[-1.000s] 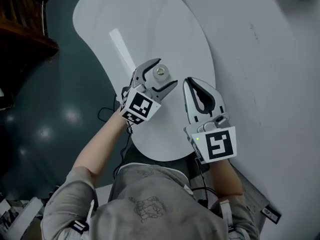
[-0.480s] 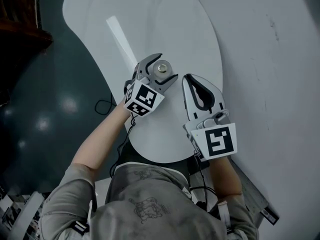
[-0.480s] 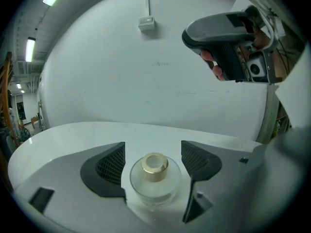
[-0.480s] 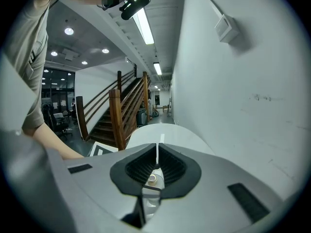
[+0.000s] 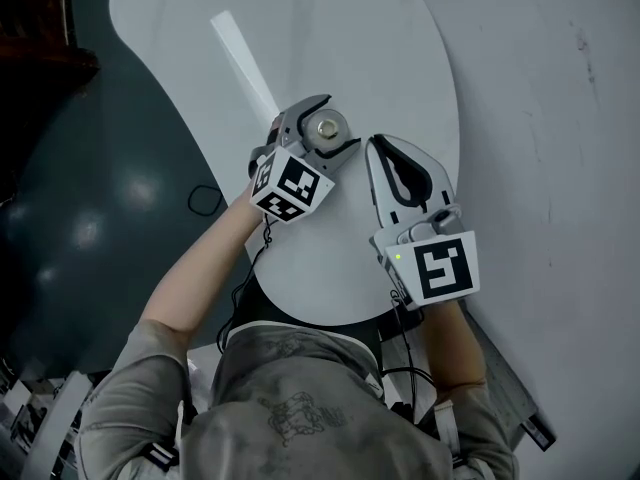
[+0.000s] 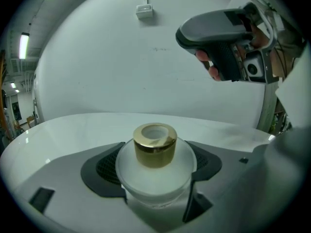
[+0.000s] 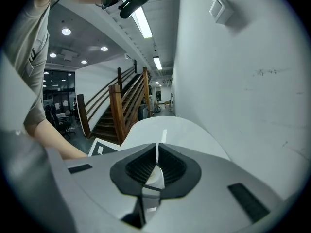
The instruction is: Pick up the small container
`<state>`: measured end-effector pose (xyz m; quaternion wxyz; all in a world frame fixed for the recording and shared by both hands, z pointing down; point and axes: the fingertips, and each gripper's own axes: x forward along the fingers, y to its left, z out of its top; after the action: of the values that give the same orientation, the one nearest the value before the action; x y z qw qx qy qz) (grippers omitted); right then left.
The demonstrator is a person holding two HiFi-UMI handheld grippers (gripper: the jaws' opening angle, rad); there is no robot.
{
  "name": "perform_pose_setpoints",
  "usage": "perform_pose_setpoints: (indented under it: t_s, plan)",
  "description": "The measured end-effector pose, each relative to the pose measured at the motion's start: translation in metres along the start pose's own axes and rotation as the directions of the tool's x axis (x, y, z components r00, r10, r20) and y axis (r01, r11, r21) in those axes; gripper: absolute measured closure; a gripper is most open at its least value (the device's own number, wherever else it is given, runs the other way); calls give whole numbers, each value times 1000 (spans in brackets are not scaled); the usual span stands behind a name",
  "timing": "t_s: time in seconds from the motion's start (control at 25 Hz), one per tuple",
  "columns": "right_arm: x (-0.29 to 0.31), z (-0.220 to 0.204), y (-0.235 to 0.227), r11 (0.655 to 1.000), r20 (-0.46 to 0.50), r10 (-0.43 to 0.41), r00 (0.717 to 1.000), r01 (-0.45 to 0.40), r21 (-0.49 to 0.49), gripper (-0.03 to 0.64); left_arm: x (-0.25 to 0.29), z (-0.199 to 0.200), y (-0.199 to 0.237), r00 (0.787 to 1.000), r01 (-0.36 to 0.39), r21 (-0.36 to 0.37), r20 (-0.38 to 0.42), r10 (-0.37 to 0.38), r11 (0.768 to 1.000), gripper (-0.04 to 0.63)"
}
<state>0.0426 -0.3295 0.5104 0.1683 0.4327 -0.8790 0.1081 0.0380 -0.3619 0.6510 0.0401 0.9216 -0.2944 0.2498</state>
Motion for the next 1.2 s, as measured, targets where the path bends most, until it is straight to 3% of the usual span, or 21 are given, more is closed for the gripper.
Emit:
perform_pose_setpoints:
  t_s: [0.2, 0.48, 0.56, 0.6, 0.64, 1.2]
  plan:
    - [16, -12, 3, 998, 5, 59, 998, -59, 2, 581, 3, -1, 0, 1000, 2, 6, 9, -2, 1000, 255]
    - [45, -28, 9, 989, -48, 143, 989, -144, -19, 578, 4, 2, -7, 994, 95, 49, 44, -98, 994, 255]
    - [51, -34, 15, 985, -70, 173, 982, -175, -14, 545, 4, 2, -9, 992, 112, 57, 46, -114, 992, 256]
    - [54, -37, 19, 982, -74, 190, 979, -191, -9, 484, 4, 2, -10, 991, 119, 60, 46, -122, 991, 256]
    - [57, -41, 22, 979, -79, 201, 976, -202, -8, 465, 4, 2, -12, 990, 127, 64, 47, -130, 990, 256]
    - [67, -76, 28, 974, -116, 201, 973, -211, -81, 456, 4, 4, -26, 981, 183, 90, 48, -188, 979, 256]
